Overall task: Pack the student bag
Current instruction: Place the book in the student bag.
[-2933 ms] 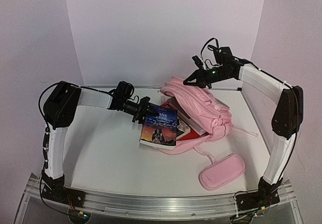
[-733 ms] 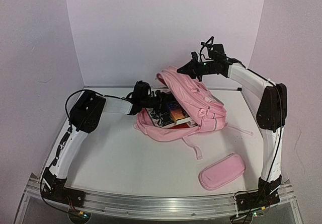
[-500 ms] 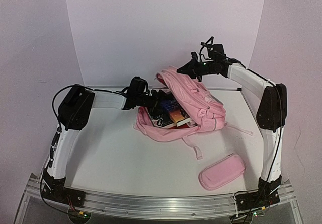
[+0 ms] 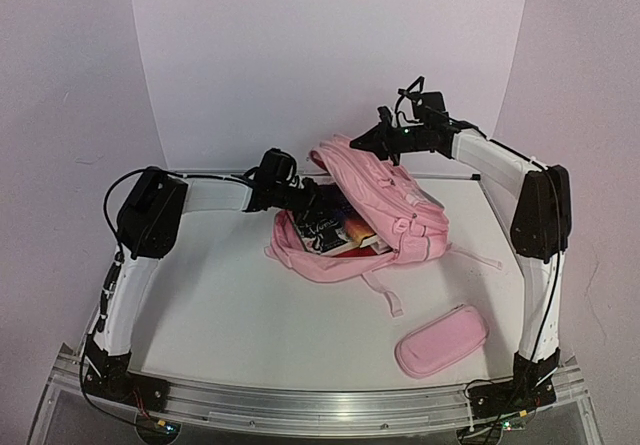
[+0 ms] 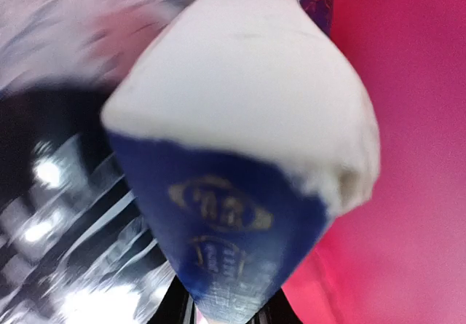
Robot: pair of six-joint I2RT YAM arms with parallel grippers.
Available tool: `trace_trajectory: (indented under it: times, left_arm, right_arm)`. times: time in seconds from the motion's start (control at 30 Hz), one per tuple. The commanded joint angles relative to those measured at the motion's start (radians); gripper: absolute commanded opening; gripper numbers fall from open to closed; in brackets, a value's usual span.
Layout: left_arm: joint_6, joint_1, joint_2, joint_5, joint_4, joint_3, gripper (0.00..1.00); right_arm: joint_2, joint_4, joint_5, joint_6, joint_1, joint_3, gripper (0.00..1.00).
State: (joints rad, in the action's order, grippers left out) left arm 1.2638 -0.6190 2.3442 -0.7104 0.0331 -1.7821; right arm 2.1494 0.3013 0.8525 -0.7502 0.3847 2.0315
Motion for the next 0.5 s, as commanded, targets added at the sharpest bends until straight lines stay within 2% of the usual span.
trace_trajectory:
  times: [0.0,0.1,0.13,0.17,0.23,0.3,0.37,0.47]
  left_arm:
    - [0.0,-0.023,0.136,-0.033,0.062,-0.292,0.01]
    - [0.02,-0.031,0.209,-0.052,0.061,-0.417,0.01]
    - [0.027,-0.03,0.208,-0.063,0.067,-0.415,0.05]
    - [0.024,-0.028,0.196,-0.069,0.065,-0.394,0.12]
    - [-0.02,-0.013,0.101,-0.048,0.039,-0.282,0.43]
    - [-0.07,0.006,-0.017,-0.003,0.008,-0.116,0.62]
    - [-0.125,0.021,-0.134,0.037,-0.063,-0.008,0.74]
    - [-0.226,0.028,-0.264,0.096,-0.237,0.052,0.83]
  right_arm:
    - [-0.136,-0.167,0.097,-0.011,0.007,-0.009,0.0]
    - [-0.134,-0.171,0.1,-0.012,0.007,-0.002,0.0]
    - [-0.131,-0.171,0.102,-0.012,0.005,0.006,0.0]
    - [-0.129,-0.172,0.102,-0.012,0.005,0.013,0.0]
    - [-0.128,-0.172,0.099,-0.013,-0.001,0.019,0.0]
    - [-0.13,-0.172,0.097,-0.014,-0.009,0.017,0.0]
    - [-0.133,-0.172,0.093,-0.014,-0.014,0.013,0.0]
    - [-0.134,-0.172,0.085,-0.012,-0.02,0.009,0.0]
